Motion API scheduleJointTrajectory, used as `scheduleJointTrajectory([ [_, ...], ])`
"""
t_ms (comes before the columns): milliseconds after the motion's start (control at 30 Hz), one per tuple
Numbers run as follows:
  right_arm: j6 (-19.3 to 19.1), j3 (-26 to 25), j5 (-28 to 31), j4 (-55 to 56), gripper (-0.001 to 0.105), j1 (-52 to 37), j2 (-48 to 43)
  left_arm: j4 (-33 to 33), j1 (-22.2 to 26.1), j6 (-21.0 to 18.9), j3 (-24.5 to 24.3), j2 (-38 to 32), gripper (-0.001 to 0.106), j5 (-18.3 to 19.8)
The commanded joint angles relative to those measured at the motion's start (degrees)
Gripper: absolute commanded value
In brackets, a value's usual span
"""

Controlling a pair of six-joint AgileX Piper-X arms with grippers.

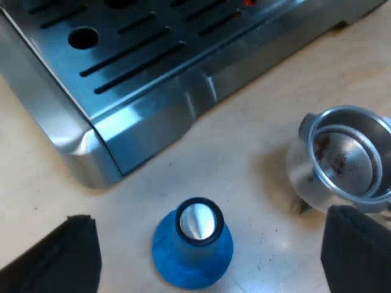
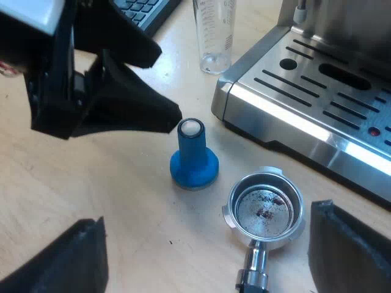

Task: Grind coffee beans and then tamp

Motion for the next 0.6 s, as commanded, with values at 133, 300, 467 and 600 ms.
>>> scheduleJointTrajectory([
  [133, -0.22, -0.10, -0.23, -0.34, 0.070, -0.15, -0.23, -2.19, 0.07, 0.37, -0.26, 3.62, 0.077, -0.81],
  [300, 0.91, -0.10, -0.23, -0.34, 0.070, -0.15, -0.23, -4.66, 0.07, 0.37, -0.26, 7.03, 0.077, 0.36],
  [467, 1.08, -0.10, -0.23, -0.34, 0.070, -0.15, -0.23, -6.75, 0.07, 0.37, -0.26, 10.11, 0.077, 0.36],
  [600, 1.08, -0.10, -0.23, -0.34, 0.070, -0.15, -0.23, -8.20, 0.07, 0.37, -0.26, 12.33, 0.077, 0.36],
])
